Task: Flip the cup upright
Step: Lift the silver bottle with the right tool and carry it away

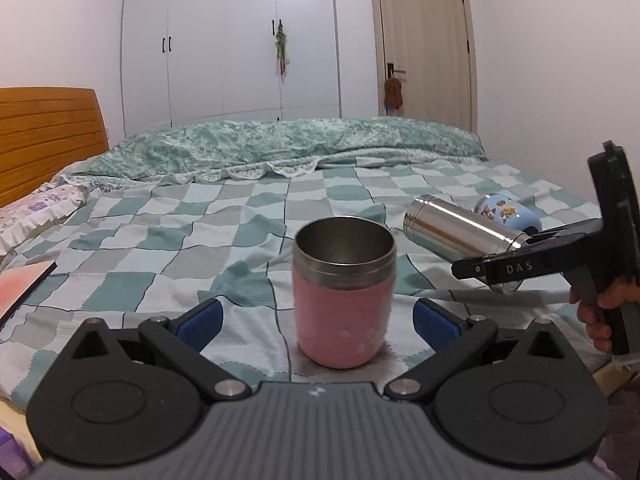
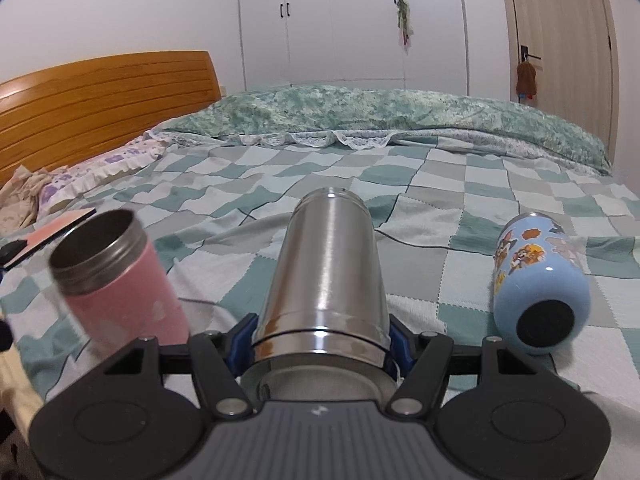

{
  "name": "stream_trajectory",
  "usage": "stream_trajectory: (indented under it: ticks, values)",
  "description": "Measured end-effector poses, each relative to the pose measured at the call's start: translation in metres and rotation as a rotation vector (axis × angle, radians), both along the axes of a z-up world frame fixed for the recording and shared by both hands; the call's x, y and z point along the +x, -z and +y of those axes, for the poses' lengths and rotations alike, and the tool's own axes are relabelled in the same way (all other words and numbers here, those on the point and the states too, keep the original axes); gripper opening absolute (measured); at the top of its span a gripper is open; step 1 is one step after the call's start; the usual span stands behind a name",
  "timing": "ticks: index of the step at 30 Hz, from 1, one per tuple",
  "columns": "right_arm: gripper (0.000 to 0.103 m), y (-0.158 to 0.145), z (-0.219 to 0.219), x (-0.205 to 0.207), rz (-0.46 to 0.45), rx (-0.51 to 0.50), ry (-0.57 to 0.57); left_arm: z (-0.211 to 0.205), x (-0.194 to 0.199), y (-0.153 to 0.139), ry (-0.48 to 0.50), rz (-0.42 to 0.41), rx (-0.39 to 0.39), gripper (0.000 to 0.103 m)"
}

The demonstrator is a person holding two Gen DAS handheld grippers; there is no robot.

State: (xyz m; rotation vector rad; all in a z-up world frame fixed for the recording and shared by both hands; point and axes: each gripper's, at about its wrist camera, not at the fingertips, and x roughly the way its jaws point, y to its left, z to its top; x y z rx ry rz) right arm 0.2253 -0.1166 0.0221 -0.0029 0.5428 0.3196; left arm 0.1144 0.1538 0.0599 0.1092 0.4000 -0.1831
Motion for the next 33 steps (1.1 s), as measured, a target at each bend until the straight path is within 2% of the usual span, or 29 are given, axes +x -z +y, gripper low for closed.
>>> stream_trajectory:
  ticks: [6,15,21,24,28,30,31,32,33]
  values:
    - [0.065,-0.003,-0.009,-0.035,-0.005,-0.004,0.000,-0.020,-0.009,-0.007,0.019,0.037,0.027,0.103]
    - [0.065,0.008,-0.026,-0.082,0.073,0.006,0.050,-0.051,-0.029,-0.005,0.018,0.078,0.047,0.103]
    - [0.065,0.029,-0.019,-0.082,0.138,-0.035,0.097,-0.063,-0.043,-0.001,-0.004,0.102,0.054,0.103]
    - [0.065,0.033,-0.012,-0.084,0.122,-0.060,0.110,-0.070,-0.048,0.004,-0.023,0.127,0.043,0.103]
    - [0.066,0.031,-0.022,-0.080,0.141,0.008,0.088,-0.073,-0.052,0.009,-0.049,0.145,0.039,0.103]
    - [0.071,0.030,-0.028,-0.081,0.149,0.027,0.078,-0.075,-0.054,0.009,-0.061,0.146,0.039,0.103]
    - [0.089,0.030,-0.030,-0.082,0.148,0.033,0.076,-0.076,-0.054,0.008,-0.064,0.147,0.036,0.103]
    - [0.100,0.027,-0.034,-0.085,0.136,0.043,0.074,-0.077,-0.055,0.007,-0.068,0.148,0.036,0.103]
    - [0.101,0.025,-0.038,-0.090,0.114,0.056,0.069,-0.079,-0.054,0.006,-0.072,0.149,0.037,0.103]
